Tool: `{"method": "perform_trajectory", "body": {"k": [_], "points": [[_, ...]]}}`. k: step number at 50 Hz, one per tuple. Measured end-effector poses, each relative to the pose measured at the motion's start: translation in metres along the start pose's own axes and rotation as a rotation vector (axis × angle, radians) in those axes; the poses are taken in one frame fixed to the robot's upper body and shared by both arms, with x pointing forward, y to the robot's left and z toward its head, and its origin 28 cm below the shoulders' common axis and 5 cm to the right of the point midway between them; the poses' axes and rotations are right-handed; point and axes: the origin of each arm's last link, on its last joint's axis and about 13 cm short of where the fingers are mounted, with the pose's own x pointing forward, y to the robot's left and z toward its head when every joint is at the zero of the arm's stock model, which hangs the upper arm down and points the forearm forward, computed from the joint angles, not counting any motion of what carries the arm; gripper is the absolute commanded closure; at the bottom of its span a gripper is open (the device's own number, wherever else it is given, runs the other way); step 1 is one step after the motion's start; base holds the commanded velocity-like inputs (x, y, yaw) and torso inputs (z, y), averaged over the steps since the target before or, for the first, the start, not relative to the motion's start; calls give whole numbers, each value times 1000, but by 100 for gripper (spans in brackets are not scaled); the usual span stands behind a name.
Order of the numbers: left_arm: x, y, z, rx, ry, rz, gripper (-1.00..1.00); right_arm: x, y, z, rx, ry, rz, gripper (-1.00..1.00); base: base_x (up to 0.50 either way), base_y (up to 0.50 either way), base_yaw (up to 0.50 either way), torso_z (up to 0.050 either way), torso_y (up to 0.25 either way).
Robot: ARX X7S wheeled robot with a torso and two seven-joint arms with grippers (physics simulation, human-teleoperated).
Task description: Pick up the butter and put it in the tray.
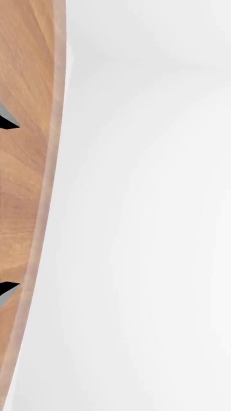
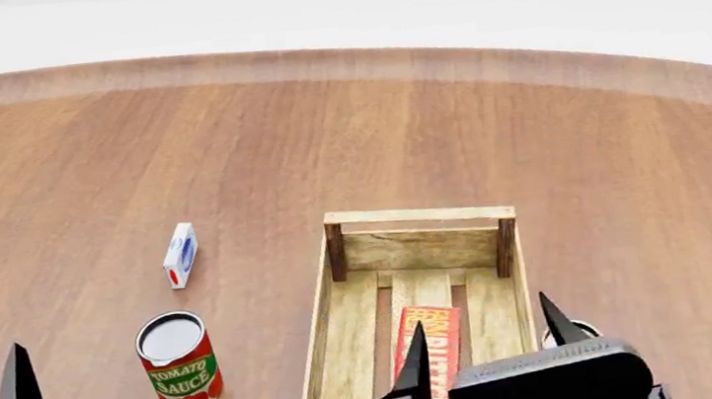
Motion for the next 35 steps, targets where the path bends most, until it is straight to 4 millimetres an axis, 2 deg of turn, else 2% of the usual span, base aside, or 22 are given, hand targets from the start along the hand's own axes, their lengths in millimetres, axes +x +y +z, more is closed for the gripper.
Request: {"method": "perform_trajectory", "body": {"k": [19, 35], "points": [[-1, -1, 0, 5, 0, -8, -100, -51, 3, -28, -4, -4, -63, -100, 0, 0, 0, 0, 0], [-3, -6, -11, 50, 25, -30, -100, -65, 2, -38, 4, 6, -106, -100, 0, 0, 0, 0, 0]]}}
